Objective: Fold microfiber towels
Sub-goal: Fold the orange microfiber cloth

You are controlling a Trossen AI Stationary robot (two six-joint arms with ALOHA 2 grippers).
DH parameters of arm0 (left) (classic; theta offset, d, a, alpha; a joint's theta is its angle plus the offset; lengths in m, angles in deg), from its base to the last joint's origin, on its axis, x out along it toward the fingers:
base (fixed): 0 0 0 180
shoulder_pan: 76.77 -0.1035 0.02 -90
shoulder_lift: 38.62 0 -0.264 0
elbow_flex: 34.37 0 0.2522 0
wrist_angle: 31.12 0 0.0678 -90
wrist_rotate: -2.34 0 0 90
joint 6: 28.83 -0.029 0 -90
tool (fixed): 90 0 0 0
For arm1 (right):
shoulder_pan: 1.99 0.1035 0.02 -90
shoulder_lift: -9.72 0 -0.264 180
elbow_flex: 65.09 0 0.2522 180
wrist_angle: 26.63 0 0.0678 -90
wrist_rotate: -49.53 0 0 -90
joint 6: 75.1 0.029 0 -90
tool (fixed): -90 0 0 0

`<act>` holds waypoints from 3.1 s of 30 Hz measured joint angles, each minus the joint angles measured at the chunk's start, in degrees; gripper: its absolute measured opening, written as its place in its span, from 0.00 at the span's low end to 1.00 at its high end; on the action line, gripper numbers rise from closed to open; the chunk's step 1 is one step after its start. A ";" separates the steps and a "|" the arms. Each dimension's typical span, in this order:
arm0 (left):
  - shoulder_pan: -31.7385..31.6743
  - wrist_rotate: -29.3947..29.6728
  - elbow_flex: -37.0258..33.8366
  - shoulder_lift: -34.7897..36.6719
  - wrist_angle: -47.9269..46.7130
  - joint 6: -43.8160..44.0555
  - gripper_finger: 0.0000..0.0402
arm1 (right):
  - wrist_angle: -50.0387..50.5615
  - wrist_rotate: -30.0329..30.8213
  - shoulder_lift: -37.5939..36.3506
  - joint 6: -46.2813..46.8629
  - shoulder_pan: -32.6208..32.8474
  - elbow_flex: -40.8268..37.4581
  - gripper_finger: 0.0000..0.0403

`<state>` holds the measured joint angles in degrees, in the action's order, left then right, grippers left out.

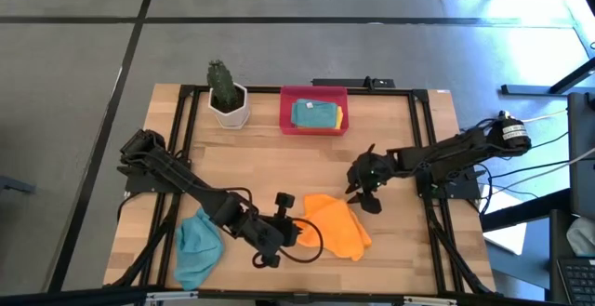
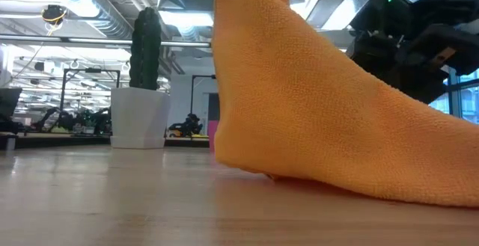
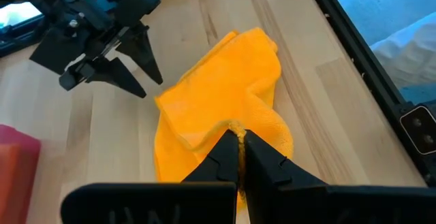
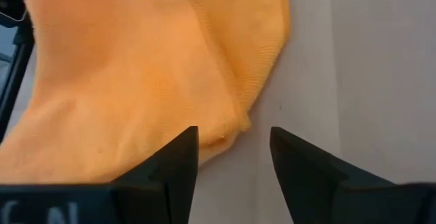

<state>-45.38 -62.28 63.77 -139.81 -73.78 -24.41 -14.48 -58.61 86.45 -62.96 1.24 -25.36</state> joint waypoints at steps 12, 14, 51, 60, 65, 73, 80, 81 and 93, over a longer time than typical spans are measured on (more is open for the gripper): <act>-0.04 0.02 0.00 0.00 0.77 -0.02 0.00 | -3.23 4.87 0.00 2.36 3.65 -0.06 0.46; -0.14 0.02 0.00 0.00 0.91 -0.03 0.00 | -2.99 7.47 0.00 2.34 3.71 -0.07 0.46; -0.37 0.07 0.00 0.00 1.42 0.03 0.00 | -9.85 0.40 7.91 3.15 7.21 0.26 0.36; -0.37 0.07 0.00 0.02 1.42 0.66 0.00 | -7.33 0.51 7.91 0.73 7.64 4.36 0.24; -0.37 0.07 0.00 0.02 1.38 1.24 0.00 | -0.52 0.71 7.91 -0.92 7.83 7.96 0.18; -0.37 0.04 0.00 0.02 1.37 1.23 0.00 | 6.79 5.01 7.89 -3.35 9.48 11.40 0.05; -0.37 0.05 0.00 0.02 1.36 1.23 0.00 | 7.16 6.98 7.86 -4.88 10.85 11.70 0.02; -0.37 0.05 0.00 0.02 1.36 1.23 0.00 | 7.44 7.15 7.79 -4.99 10.90 11.70 0.02; -0.21 0.04 0.00 0.04 1.00 1.23 0.00 | 28.94 14.49 -7.06 -3.37 13.95 19.40 0.01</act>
<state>-45.59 -62.23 63.77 -139.77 -72.79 -23.18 14.46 -44.12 79.38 -66.33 15.19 -5.96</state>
